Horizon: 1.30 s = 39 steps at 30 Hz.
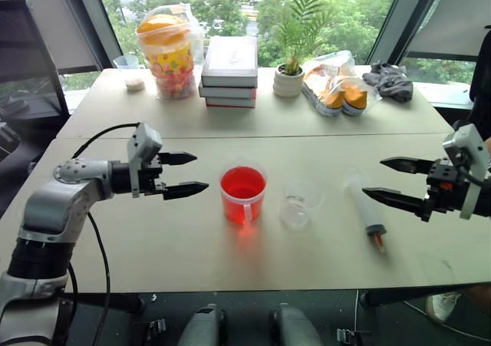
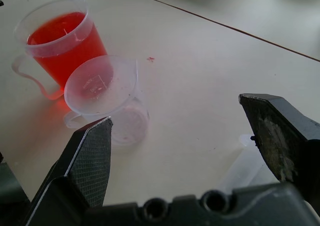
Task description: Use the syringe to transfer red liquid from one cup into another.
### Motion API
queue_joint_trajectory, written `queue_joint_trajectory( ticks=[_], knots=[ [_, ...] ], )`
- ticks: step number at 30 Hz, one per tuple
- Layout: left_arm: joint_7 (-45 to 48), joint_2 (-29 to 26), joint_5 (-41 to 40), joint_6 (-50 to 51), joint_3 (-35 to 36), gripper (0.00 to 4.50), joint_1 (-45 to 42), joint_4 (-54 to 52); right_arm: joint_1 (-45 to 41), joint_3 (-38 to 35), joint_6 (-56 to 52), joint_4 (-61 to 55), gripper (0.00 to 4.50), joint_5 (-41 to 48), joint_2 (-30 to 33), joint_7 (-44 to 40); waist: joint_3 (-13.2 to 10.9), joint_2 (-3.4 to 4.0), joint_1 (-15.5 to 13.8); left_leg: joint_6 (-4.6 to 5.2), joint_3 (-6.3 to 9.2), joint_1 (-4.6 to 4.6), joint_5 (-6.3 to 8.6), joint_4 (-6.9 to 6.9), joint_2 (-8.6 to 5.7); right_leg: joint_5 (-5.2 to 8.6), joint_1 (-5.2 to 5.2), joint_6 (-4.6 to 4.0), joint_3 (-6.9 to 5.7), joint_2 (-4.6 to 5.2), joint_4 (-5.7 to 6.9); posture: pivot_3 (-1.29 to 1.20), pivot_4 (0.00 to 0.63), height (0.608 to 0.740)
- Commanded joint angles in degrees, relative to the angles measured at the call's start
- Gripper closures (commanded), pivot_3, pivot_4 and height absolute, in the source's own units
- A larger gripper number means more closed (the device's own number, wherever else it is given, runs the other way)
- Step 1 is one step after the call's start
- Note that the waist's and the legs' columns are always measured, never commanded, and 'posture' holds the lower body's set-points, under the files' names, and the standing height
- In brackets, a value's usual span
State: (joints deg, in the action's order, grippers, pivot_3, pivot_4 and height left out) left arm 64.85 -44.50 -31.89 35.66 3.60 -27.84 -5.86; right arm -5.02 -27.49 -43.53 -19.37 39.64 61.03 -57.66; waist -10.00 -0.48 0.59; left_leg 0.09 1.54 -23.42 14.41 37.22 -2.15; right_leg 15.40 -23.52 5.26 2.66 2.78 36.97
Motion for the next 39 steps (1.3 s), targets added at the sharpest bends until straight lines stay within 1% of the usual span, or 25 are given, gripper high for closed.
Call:
queue_joint_trajectory(
  ticks=[1,6,14,19,23,26,29,32,34,36,39],
  knots=[
    [0.4,-0.9,-1.1,0.2,1.1,0.0,-0.3,-2.2,0.0,-0.8,-0.3,-2.1,0.04,0.8,0.5,0.1,0.0,0.0,0.0,0.0,0.0,0.0,0.0,0.0,0.0,0.0,0.0,0.0,0.0,0.0,0.0,0.0,0.15,0.74],
    [0.2,-1.0,-3.9,3.1,2.2,0.0,-1.2,-3.4,0.0,-0.1,-1.1,-2.8,0.04,0.7,0.7,0.2,0.0,0.0,0.0,0.0,0.0,0.0,0.0,0.0,0.0,0.0,0.0,0.0,0.0,0.0,0.0,0.0,0.15,0.74],
    [-0.8,-0.9,-4.4,3.1,1.6,0.0,-0.4,-5.0,0.0,0.4,-1.8,-2.3,0.04,0.1,1.5,-0.9,0.0,0.0,0.0,0.0,0.0,0.0,0.0,0.0,0.0,0.0,0.0,0.0,0.0,0.0,0.0,0.0,0.15,0.74],
    [-1.8,-0.1,-4.7,3.4,1.2,0.0,-0.3,-5.9,-0.2,1.9,0.1,-0.5,0.04,-2.6,2.3,-1.0,0.0,0.0,0.0,0.0,0.0,0.0,0.0,0.01,0.0,0.0,0.0,0.0,0.0,0.0,0.0,0.0,0.15,0.74],
    [-1.8,0.8,-3.0,1.8,-0.7,0.0,-0.5,-5.9,-0.6,5.0,1.9,4.5,0.04,-6.1,5.2,-3.6,0.0,0.0,0.0,0.0,-0.02,0.0,0.0,0.01,0.0,0.0,0.01,0.0,0.0,0.0,0.0,0.0,0.15,0.74],
    [-1.7,1.1,-2.8,1.4,-1.4,0.0,-1.5,-5.6,-6.4,9.0,-1.0,9.6,0.04,-6.9,6.3,-2.3,0.0,0.0,0.1,0.0,-0.02,0.01,0.0,0.04,0.0,0.0,0.02,0.0,0.0,0.0,0.01,0.0,0.15,0.74],
    [-1.8,1.9,-2.6,0.8,-2.0,0.0,-2.0,-5.2,-14.4,14.4,-7.1,13.8,0.04,-6.6,6.6,-2.0,0.0,0.01,0.3,0.0,-0.04,0.03,0.0,0.05,0.0,0.0,0.0,-0.01,0.01,0.0,0.05,0.0,0.15,0.74],
    [-1.8,3.2,-1.8,0.1,-3.3,0.0,-2.9,-4.6,-22.9,21.7,-15.4,19.3,0.04,-8.7,6.9,-1.2,0.0,0.01,0.2,0.0,-0.03,0.03,0.0,0.02,0.0,0.0,-0.05,-0.01,0.0,0.0,0.07,0.0,0.15,0.74],
    [-1.7,3.8,-1.5,-0.4,-3.8,0.0,-3.6,-3.9,-28.7,25.1,-20.7,22.9,0.04,-9.7,5.3,0.5,0.0,0.02,0.1,0.0,-0.03,-0.02,0.0,0.01,0.0,0.0,-0.1,-0.01,0.0,0.0,0.04,0.0,0.15,0.74],
    [-1.3,4.3,-1.1,-1.1,-4.2,0.0,-3.8,-3.2,-33.6,30.4,-25.6,25.1,0.04,-11.9,4.8,1.6,0.0,0.03,0.0,0.0,-0.04,-0.09,0.0,0.01,0.0,0.0,-0.16,-0.02,0.01,0.01,0.04,0.0,0.15,0.74],
    [-1.0,4.5,-0.4,-2.3,-4.3,0.0,-3.7,-2.5,-41.4,38.2,-36.3,29.4,0.04,-14.3,3.5,3.9,0.0,0.03,0.1,-0.01,-0.05,-0.2,0.0,-0.01,0.0,0.0,-0.29,-0.02,0.02,0.02,0.04,0.0,0.15,0.74]
  ],
)
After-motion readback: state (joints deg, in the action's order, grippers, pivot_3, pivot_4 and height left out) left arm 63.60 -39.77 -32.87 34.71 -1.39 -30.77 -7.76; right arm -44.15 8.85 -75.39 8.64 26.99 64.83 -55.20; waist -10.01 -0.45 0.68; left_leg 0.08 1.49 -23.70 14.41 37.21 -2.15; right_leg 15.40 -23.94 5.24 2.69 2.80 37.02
